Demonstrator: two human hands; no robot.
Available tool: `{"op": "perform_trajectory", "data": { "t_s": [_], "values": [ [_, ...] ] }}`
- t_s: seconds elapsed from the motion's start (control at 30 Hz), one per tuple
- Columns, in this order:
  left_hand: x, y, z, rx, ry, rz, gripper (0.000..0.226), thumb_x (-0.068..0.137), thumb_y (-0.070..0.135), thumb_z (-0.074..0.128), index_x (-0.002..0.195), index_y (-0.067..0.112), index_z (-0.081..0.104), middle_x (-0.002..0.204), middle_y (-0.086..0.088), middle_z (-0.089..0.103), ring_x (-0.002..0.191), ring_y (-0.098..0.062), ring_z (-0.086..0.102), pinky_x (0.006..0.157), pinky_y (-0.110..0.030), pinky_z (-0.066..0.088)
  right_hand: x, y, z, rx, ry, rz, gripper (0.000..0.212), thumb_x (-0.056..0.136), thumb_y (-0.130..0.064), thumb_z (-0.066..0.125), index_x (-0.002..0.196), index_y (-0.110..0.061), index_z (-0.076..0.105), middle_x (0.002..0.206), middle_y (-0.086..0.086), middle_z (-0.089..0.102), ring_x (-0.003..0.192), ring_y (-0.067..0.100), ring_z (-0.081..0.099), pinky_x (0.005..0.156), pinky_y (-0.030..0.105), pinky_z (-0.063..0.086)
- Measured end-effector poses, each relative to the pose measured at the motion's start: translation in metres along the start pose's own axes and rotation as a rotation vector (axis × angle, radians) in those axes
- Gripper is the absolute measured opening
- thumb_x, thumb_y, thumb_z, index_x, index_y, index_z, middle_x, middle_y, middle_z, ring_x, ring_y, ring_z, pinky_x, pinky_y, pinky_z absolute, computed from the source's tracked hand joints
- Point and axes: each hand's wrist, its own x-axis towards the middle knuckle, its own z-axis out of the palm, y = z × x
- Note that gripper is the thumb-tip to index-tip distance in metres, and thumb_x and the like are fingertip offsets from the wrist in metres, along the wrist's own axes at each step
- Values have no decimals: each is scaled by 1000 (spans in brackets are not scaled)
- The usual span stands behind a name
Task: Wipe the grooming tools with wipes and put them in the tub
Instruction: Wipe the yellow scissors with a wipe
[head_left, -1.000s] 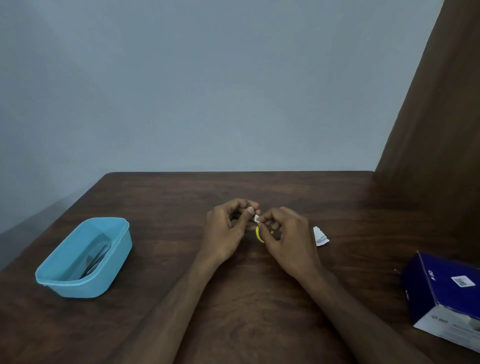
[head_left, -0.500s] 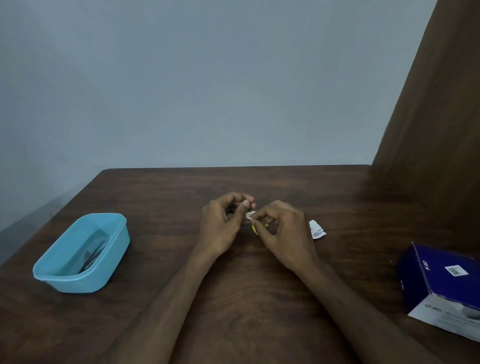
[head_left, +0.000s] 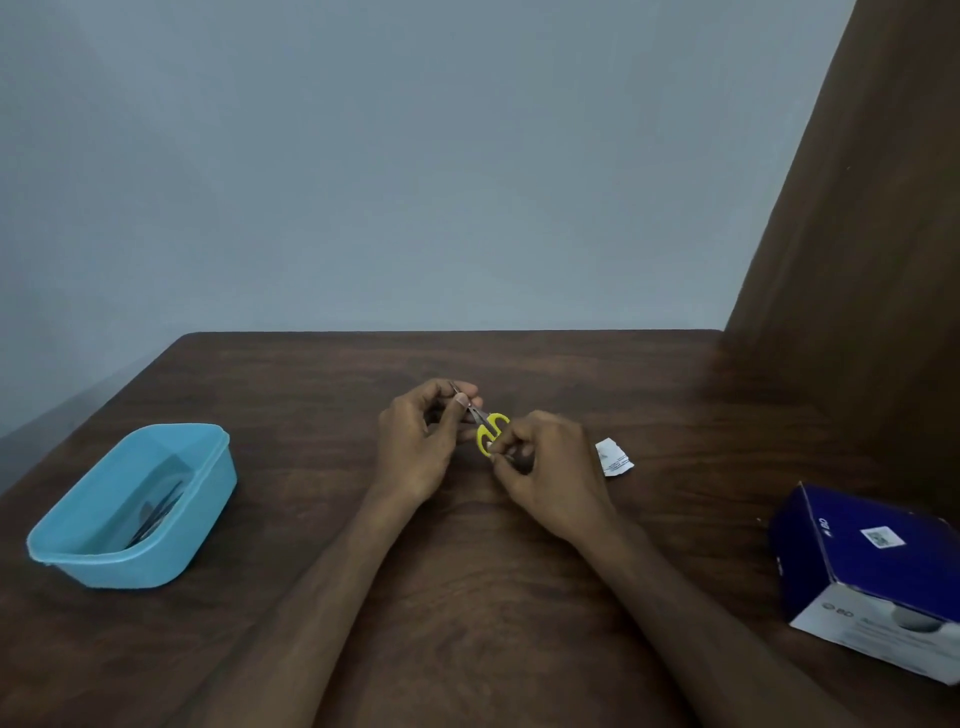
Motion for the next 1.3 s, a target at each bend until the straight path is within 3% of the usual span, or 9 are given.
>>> {"op": "perform_trajectory", "data": {
  "t_s": [0.13, 0.2, 0.3, 0.43, 0.57, 0.63, 0.87, 1.07, 1.3],
  "values": [
    [-1, 4, 1, 32, -4, 17, 16, 105, 2, 62, 97, 8, 75, 98, 0, 81, 84, -11, 81, 75, -27, 66, 3, 4, -2, 24, 104, 38, 12, 82, -12, 82, 82, -23, 77, 74, -14, 62, 68, 1, 56, 66, 7, 36],
    [-3, 6, 1, 62, -32, 39, 15, 105, 3, 62, 99, 6, 75, 98, 2, 80, 80, -7, 80, 72, -20, 63, 4, 3, -5, 56, 202, -16, 10, 87, -12, 82, 88, -21, 77, 84, -9, 68, 78, 5, 58, 72, 16, 42],
    [-3, 4, 0, 56, -81, 48, 15, 106, 5, 61, 102, 6, 76, 101, -2, 80, 84, -16, 81, 77, -31, 67, 5, 3, -2, -7, 214, -51, 10, 85, -15, 84, 90, -23, 81, 89, -6, 72, 86, 18, 60, 77, 32, 45],
    [-3, 2, 0, 26, -100, 51, 15, 107, 5, 60, 102, 8, 73, 98, -5, 81, 89, -21, 82, 80, -35, 67, 5, 9, 2, -55, 173, 50, 4, 84, -24, 83, 81, -26, 81, 81, -6, 72, 80, 21, 64, 75, 37, 46],
    [0, 0, -2, 27, -54, 38, 21, 107, 6, 61, 95, 19, 73, 95, 1, 81, 87, -21, 82, 82, -39, 68, 6, 9, -1, -18, 86, 162, 5, 81, -22, 84, 78, -25, 82, 65, -17, 66, 61, -2, 60, 61, 12, 41],
    [1, 0, -1, 34, -33, 35, 21, 107, 7, 61, 96, 21, 74, 94, 2, 81, 87, -20, 82, 81, -39, 67, 6, 6, -2, 7, 73, 147, 7, 80, -19, 84, 77, -24, 81, 62, -21, 61, 63, -5, 60, 61, 5, 37],
    [-1, 4, -1, 31, -25, 29, 15, 106, 7, 63, 104, 12, 77, 95, -2, 82, 88, -18, 82, 81, -38, 68, 6, 4, -7, 81, 150, 0, 11, 85, -21, 86, 92, -29, 84, 89, -16, 78, 80, 5, 69, 83, 36, 55],
    [0, 4, -3, 36, -14, 24, 14, 106, 6, 63, 104, 8, 77, 96, 0, 82, 90, -15, 82, 81, -39, 68, 5, 4, -3, -5, 49, -15, 22, 81, -14, 85, 98, -28, 84, 90, -11, 78, 77, 14, 67, 81, 39, 55],
    [-2, 4, -2, 44, 14, 12, 16, 105, 6, 64, 100, 15, 77, 95, -2, 82, 85, -20, 82, 80, -41, 68, 2, 1, -4, -75, 30, 139, 15, 75, -35, 72, 86, -33, 83, 80, -11, 76, 77, 16, 72, 76, 41, 58]
  ]
}}
